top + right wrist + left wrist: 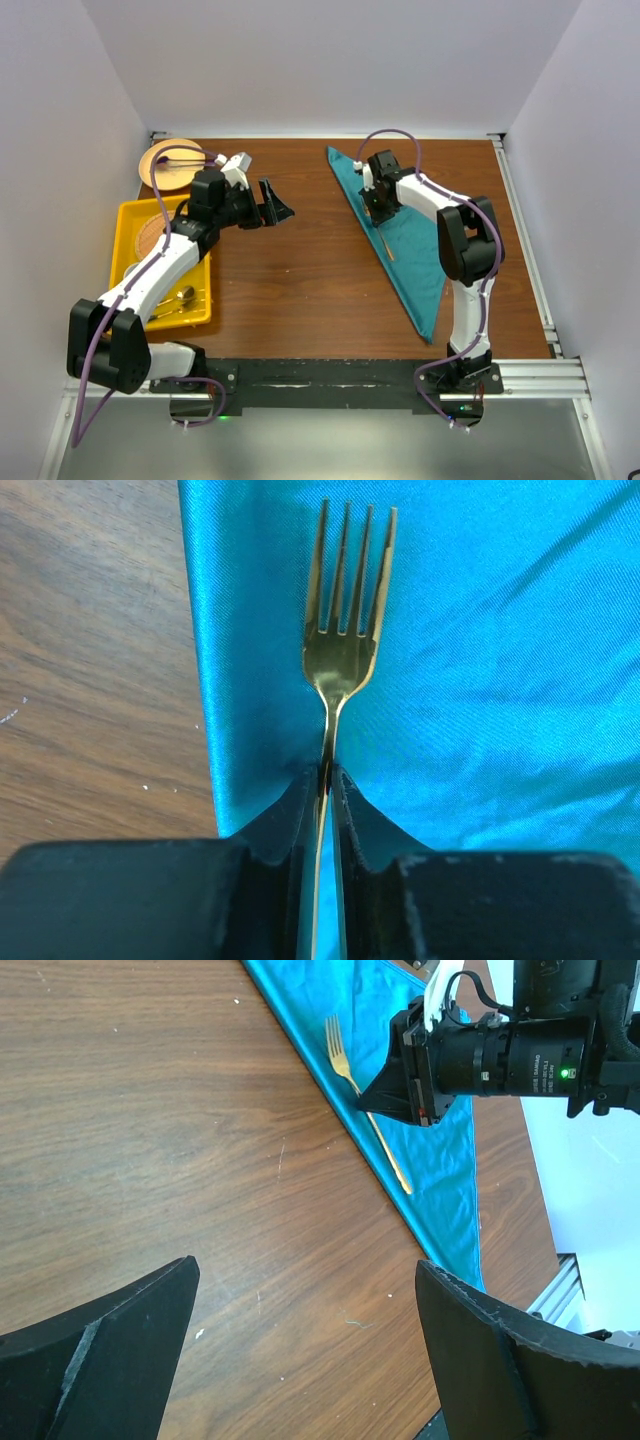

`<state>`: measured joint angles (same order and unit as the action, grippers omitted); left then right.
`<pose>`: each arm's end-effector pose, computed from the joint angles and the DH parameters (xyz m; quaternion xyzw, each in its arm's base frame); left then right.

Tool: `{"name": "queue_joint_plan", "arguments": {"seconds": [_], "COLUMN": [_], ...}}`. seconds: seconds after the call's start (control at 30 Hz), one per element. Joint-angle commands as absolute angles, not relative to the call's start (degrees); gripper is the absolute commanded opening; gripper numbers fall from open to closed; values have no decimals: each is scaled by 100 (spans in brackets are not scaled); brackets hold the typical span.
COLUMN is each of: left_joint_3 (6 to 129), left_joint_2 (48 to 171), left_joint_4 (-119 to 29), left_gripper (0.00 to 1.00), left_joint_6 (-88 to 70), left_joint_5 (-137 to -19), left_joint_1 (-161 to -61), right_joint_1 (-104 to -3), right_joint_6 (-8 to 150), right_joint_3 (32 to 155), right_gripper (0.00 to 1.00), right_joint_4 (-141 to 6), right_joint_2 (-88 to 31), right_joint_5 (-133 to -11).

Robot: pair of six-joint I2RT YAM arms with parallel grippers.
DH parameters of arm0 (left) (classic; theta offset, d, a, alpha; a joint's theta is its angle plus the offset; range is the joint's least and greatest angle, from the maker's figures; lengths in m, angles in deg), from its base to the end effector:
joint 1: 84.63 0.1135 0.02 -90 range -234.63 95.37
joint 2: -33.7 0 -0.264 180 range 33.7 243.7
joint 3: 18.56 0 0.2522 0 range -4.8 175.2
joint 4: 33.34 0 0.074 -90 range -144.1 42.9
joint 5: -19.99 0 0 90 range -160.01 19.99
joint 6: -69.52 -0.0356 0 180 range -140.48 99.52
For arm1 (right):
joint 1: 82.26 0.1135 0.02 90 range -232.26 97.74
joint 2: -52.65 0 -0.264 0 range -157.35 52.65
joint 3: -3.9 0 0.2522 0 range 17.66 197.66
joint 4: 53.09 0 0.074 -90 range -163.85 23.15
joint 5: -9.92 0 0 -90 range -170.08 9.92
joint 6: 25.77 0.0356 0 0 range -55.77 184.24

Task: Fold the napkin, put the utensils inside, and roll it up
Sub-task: Place the utensil onto the napkin

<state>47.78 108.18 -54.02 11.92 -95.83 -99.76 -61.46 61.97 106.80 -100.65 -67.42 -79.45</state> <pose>0.2778 -0.0912 0.2810 -0.0136 0.8466 -0.3759 0.3765 0.4112 0.1566 0.1684 -0.1962 0.9558 0.0405 0.2150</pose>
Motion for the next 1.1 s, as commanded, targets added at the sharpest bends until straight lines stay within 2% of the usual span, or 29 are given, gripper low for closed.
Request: {"name": "queue_joint_plan", "arguments": {"seconds": [0.0, 0.1, 0.2, 0.4, 0.53, 0.57, 0.67, 0.77, 1.0, 1.07], "left_joint_3": [4750, 4741, 4759, 4873, 5066, 5145, 5347, 5584, 7025, 7489], "left_joint_2": [10788, 10779, 10788, 10884, 11262, 11541, 12261, 12938, 14477, 15029], "left_joint_4": [-5176, -5141, -5150, -5176, -5010, -4800, -3994, -3202, -2883, -2734], "left_gripper": [95, 95, 95, 95, 94, 92, 85, 75, 76, 76], "left_joint_6": [1230, 1256, 1248, 1239, 1475, 1572, 1985, 2381, 1837, 1932], "left_joint_5": [-9691, -9717, -9717, -9743, -9761, -9848, -9919, -9683, -7979, -7810], "left_joint_1": [-9992, -9992, -9983, -9983, -9983, -9983, -10009, -10071, -10528, -10537], "right_joint_1": [-5994, -5976, -5967, -5976, -5976, -5976, -5967, -6002, -6003, -6011], "right_joint_6": [6028, 6010, 6028, 6177, 6344, 6553, 7001, 7310, 7680, 7776], "right_joint_3": [10801, 10810, 10871, 10853, 10924, 10941, 10662, 10214, 9264, 8940], "right_gripper": [11, 5, 4, 14, 24, 29, 36, 40, 41, 42], "right_joint_4": [-10052, -10043, -10086, -10034, -10157, -10200, -10272, -10096, -9788, -9692], "right_joint_2": [-6689, -6618, -6688, -6601, -6373, -6285, -5785, -5239, -4211, -3843], "right_joint_5": [-7999, -7999, -7999, -7999, -8113, -8157, -8333, -8612, -8579, -8465]}}
